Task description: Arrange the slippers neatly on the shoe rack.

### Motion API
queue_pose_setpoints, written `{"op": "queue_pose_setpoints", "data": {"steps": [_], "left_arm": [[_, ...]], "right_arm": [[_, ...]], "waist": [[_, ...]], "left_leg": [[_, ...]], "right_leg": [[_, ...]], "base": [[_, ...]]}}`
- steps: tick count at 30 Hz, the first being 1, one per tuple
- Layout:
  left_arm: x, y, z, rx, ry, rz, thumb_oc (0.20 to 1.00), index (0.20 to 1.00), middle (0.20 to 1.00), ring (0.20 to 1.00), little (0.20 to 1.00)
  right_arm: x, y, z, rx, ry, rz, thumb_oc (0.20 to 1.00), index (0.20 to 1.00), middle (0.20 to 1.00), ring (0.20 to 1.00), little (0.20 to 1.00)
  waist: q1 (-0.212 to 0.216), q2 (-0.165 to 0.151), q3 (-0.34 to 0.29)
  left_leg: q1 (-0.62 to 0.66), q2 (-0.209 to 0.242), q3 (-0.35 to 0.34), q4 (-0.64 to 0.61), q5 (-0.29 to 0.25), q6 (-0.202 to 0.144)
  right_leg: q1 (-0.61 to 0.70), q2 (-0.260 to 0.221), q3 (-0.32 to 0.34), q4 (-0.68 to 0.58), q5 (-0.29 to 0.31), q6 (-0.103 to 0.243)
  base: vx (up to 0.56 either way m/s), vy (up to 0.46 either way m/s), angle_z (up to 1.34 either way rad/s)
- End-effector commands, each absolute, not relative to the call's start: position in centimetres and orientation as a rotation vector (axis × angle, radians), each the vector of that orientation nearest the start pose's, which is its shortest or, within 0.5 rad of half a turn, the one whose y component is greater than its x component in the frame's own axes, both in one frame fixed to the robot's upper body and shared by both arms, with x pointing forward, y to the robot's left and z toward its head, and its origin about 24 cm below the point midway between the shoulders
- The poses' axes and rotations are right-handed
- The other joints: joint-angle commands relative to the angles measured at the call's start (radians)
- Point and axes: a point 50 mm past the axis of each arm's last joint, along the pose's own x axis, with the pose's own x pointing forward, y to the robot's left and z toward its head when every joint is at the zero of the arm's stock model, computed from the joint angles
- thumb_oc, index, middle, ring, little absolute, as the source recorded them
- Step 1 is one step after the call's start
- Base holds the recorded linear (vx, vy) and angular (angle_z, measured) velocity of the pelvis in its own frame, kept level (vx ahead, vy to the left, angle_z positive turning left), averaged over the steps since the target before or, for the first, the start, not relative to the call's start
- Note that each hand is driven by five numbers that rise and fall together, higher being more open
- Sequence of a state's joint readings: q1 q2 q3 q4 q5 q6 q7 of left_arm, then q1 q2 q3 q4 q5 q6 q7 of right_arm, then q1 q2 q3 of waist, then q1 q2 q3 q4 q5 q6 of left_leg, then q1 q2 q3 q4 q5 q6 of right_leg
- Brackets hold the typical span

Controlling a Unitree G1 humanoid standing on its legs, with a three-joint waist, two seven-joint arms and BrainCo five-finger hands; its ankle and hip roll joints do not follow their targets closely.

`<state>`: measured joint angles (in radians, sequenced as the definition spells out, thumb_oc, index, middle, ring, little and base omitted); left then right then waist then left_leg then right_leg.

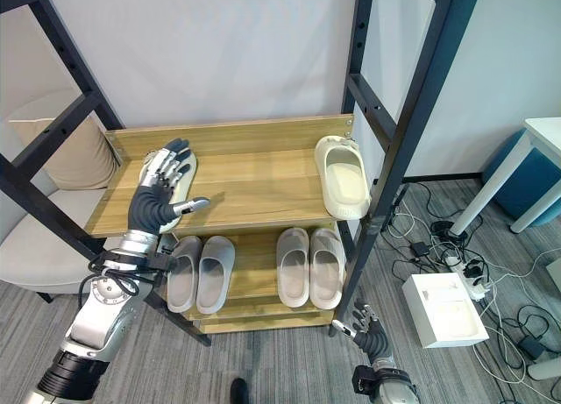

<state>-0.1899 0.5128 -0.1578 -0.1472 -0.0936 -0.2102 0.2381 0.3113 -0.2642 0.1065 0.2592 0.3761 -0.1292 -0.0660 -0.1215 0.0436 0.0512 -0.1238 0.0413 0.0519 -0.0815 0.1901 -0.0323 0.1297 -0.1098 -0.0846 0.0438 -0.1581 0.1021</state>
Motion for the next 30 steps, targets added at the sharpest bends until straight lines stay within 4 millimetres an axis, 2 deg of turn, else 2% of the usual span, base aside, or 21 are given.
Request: {"op": "queue_pose_setpoints", "data": {"steps": [1,6,9,10,11,14,15,17,23,30], "left_arm": [[28.7,19.3,19.6,0.574,-0.763,0.160,1.000,1.000,1.000,1.000,1.000],[29.6,22.5,20.9,0.895,-0.771,0.349,1.000,1.000,1.000,1.000,1.000],[29.9,23.9,21.3,1.048,-0.762,0.443,1.000,1.000,1.000,1.000,1.000],[29.9,23.9,21.3,1.049,-0.762,0.444,1.000,1.000,1.000,1.000,1.000],[30.2,24.7,21.8,1.146,-0.753,0.497,1.000,1.000,1.000,1.000,1.000],[30.7,26.3,22.3,1.322,-0.703,0.566,1.000,1.000,1.000,1.000,1.000],[30.7,26.3,22.3,1.322,-0.703,0.566,1.000,1.000,1.000,1.000,1.000],[31.2,27.3,22.7,1.464,-0.650,0.578,1.000,1.000,1.000,1.000,1.000],[32.4,28.8,23.8,1.649,-0.555,0.623,1.000,1.000,1.000,1.000,1.000],[33.4,30.1,24.3,1.728,-0.452,0.652,1.000,1.000,1.000,1.000,1.000]], "right_arm": [[17.3,-21.1,-3.5,0.126,0.272,-0.158,1.000,1.000,1.000,1.000,1.000],[17.2,-21.3,-3.6,0.108,0.276,-0.143,1.000,1.000,1.000,1.000,1.000],[17.2,-21.4,-3.4,0.102,0.271,-0.135,1.000,1.000,1.000,1.000,1.000],[17.2,-21.3,-3.4,0.102,0.271,-0.135,1.000,1.000,1.000,1.000,1.000],[17.2,-21.4,-3.4,0.096,0.270,-0.128,1.000,1.000,1.000,1.000,1.000],[17.2,-21.4,-3.2,0.088,0.266,-0.111,1.000,1.000,1.000,1.000,1.000],[17.2,-21.4,-3.2,0.089,0.265,-0.112,1.000,1.000,1.000,1.000,1.000],[17.2,-21.7,-2.8,0.069,0.256,-0.097,1.000,1.000,1.000,1.000,1.000],[17.0,-22.1,-2.3,0.047,0.250,-0.082,1.000,1.000,1.000,1.000,1.000],[16.9,-22.2,-1.9,0.034,0.235,-0.074,1.000,1.000,1.000,1.000,1.000]], "waist": [[0.006,-0.008,0.046],[0.000,-0.004,0.042],[-0.001,-0.005,0.042],[-0.002,-0.005,0.042],[-0.005,-0.005,0.040],[-0.010,-0.006,0.039],[-0.009,-0.007,0.040],[-0.017,-0.006,0.040],[-0.035,-0.010,0.041],[-0.054,-0.015,0.047]], "left_leg": [[0.145,0.006,-0.024,-0.006,-0.198,-0.031],[0.150,0.007,-0.016,-0.006,-0.203,-0.034],[0.151,0.009,-0.012,-0.006,-0.206,-0.035],[0.151,0.009,-0.012,-0.006,-0.206,-0.035],[0.152,0.009,-0.008,-0.006,-0.208,-0.035],[0.155,0.011,-0.001,-0.006,-0.212,-0.035],[0.155,0.011,-0.001,-0.006,-0.212,-0.035],[0.155,0.012,0.001,-0.006,-0.215,-0.035],[0.154,0.014,0.015,-0.006,-0.220,-0.034],[0.150,0.018,0.036,-0.006,-0.223,-0.032]], "right_leg": [[-0.065,-0.018,-0.051,-0.074,0.107,0.031],[-0.064,-0.020,-0.048,-0.080,0.111,0.037],[-0.064,-0.021,-0.045,-0.083,0.113,0.039],[-0.064,-0.021,-0.045,-0.083,0.113,0.039],[-0.065,-0.021,-0.043,-0.084,0.114,0.040],[-0.068,-0.020,-0.038,-0.085,0.115,0.043],[-0.068,-0.020,-0.038,-0.085,0.116,0.043],[-0.070,-0.019,-0.034,-0.085,0.116,0.045],[-0.083,-0.017,-0.021,-0.086,0.121,0.050],[-0.104,-0.013,0.003,-0.089,0.130,0.054]], "base": [[0.04,-0.003,0.00],[0.03,-0.002,-0.02],[0.00,0.000,0.00],[0.00,0.000,0.00],[0.00,0.000,0.00],[0.04,0.006,-0.06],[0.04,0.009,-0.02],[0.04,0.006,-0.02],[0.03,0.006,-0.06],[0.01,0.009,-0.11]]}}
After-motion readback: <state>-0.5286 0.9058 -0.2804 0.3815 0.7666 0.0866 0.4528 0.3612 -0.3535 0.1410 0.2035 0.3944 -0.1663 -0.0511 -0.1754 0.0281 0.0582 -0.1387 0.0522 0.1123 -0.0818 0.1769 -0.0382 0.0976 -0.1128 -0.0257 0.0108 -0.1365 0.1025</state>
